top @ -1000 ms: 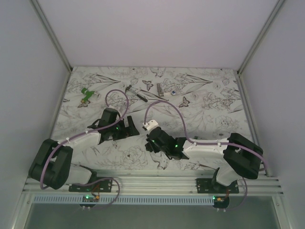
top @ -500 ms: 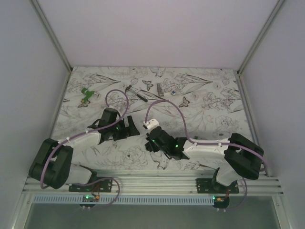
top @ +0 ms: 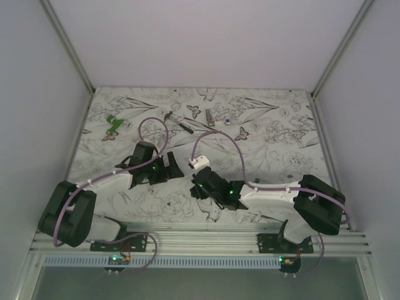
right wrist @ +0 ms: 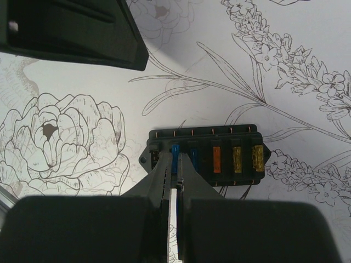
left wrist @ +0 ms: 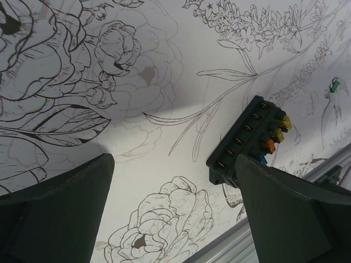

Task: Snap on the fuse box
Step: Adjust the fuse box base at the center of the board.

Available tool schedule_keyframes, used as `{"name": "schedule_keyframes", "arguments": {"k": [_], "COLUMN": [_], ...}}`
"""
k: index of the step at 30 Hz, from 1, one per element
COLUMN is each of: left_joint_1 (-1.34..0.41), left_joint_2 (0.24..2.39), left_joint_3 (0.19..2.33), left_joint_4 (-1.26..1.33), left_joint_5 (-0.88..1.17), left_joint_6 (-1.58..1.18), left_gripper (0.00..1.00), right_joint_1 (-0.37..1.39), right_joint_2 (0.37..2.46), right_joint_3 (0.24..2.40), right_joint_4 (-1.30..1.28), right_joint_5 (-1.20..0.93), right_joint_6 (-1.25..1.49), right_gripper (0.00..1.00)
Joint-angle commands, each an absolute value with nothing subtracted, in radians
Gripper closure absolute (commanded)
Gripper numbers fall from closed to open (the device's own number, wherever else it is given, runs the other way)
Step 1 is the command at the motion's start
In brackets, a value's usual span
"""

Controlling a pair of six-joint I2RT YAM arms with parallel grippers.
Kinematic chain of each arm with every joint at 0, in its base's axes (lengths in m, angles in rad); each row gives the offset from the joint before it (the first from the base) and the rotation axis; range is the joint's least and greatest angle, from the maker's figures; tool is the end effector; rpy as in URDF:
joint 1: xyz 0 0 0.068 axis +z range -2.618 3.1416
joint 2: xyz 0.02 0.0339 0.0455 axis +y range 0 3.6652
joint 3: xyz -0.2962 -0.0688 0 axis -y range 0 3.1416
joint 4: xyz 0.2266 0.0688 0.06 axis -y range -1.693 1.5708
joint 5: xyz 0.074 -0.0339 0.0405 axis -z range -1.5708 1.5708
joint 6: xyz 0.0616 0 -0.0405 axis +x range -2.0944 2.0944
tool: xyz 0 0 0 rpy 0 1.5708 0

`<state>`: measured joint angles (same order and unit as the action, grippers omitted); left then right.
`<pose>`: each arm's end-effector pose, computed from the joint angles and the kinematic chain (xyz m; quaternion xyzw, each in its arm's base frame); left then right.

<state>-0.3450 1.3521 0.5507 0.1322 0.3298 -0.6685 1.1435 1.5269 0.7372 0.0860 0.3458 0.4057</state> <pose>0.2382 -0.1068 0.1996 -0.0724 0.8878 -0.3378 0.3041 0.1474 0.2733 0.2054 -0.2549 0.8599 0.1779 0.4050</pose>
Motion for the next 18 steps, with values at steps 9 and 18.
{"name": "schedule_keyframes", "arguments": {"k": [9, 18], "left_joint_1": [-0.371, -0.442], "left_joint_2": [1.354, 1.378], "left_joint_3": [0.518, 0.526], "left_joint_4": [0.115, 0.122], "left_joint_5": [0.418, 0.425], "left_joint_6": [-0.72, -0.736], "left_gripper": [0.18, 0.44], "right_joint_1": [1.157, 1.16], "right_joint_2": [1.56, 1.594], "right_joint_3": [0.733, 0.727], "right_joint_4": [0.127, 0.135], "right_joint_5": [0.375, 0.37], "right_joint_6": [0.443, 0.449], "right_gripper": [1.0, 1.0]}}
